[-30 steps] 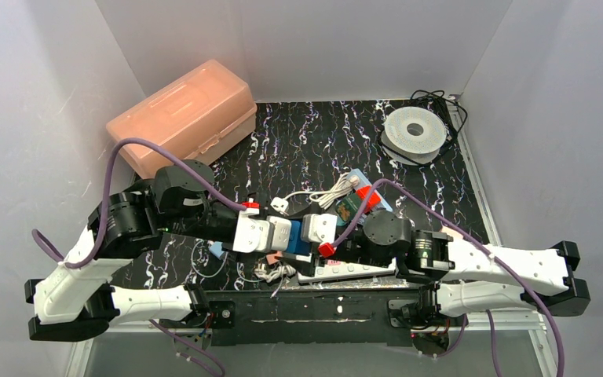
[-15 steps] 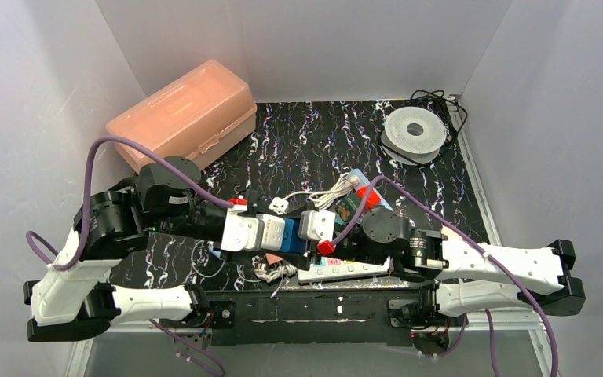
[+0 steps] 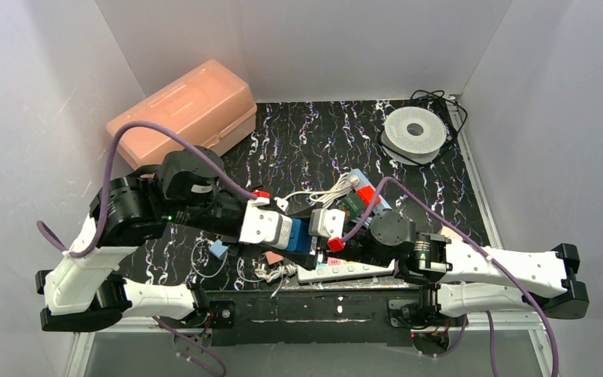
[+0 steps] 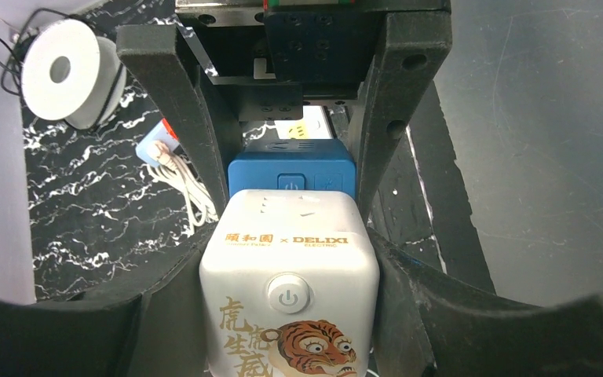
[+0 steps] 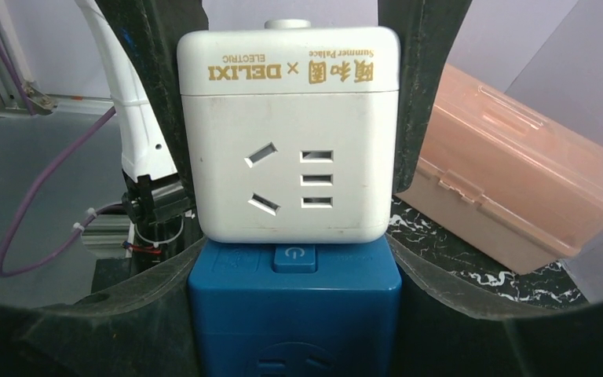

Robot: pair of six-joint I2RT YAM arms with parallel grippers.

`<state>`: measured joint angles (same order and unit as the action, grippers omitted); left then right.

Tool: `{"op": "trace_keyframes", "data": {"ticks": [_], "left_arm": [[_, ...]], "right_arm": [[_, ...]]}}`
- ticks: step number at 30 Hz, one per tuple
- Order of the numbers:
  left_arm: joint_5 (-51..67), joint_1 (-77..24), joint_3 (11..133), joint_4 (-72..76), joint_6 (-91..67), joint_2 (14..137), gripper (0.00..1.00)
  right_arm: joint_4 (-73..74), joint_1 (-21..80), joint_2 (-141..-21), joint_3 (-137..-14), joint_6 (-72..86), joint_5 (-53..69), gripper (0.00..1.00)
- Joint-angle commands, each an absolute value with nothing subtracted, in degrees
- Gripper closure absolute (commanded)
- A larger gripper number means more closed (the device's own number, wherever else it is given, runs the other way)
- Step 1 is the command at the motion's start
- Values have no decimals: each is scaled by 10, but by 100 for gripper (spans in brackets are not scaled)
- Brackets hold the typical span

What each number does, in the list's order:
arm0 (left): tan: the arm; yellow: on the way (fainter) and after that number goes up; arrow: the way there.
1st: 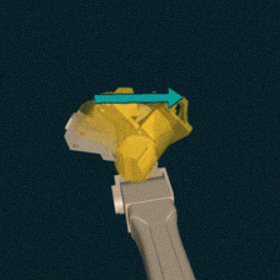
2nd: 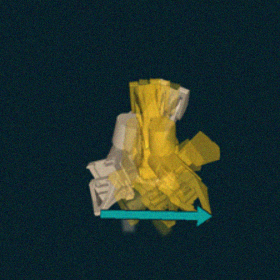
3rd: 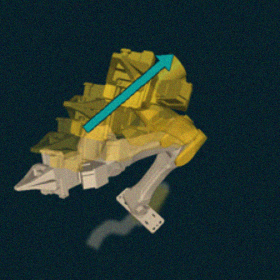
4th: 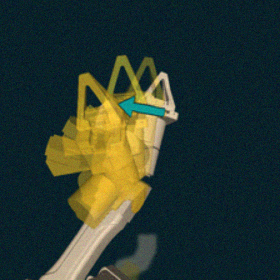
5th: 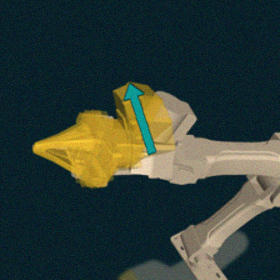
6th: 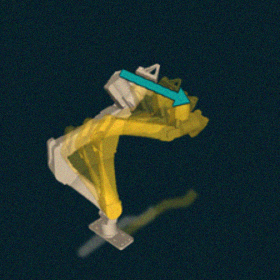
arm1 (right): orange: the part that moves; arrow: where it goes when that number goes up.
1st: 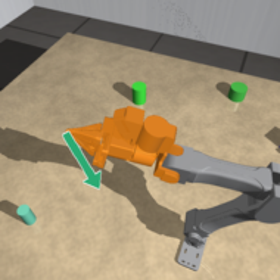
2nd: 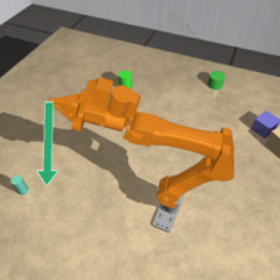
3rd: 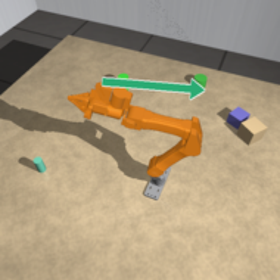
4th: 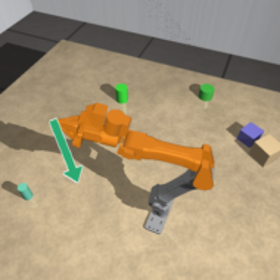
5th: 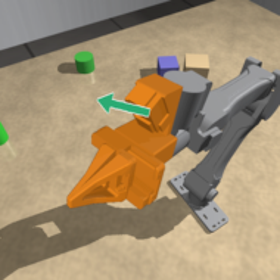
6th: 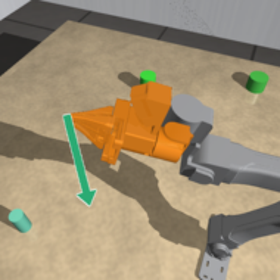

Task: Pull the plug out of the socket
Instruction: Remove the plug from the socket.

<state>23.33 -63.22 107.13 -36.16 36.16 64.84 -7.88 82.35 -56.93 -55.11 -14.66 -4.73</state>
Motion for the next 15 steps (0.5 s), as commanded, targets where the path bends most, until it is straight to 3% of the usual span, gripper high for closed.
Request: {"op": "trace_keyframes", "data": {"ticks": [1,15], "left_arm": [[278,-633,1150,-315,381,631,100],[297,-633,1268,-378,352,691,100]], "right_arm": [[64,815,-575,-499,-116,-81,99],[106,817,-566,-448,-130,-75,99]]}}
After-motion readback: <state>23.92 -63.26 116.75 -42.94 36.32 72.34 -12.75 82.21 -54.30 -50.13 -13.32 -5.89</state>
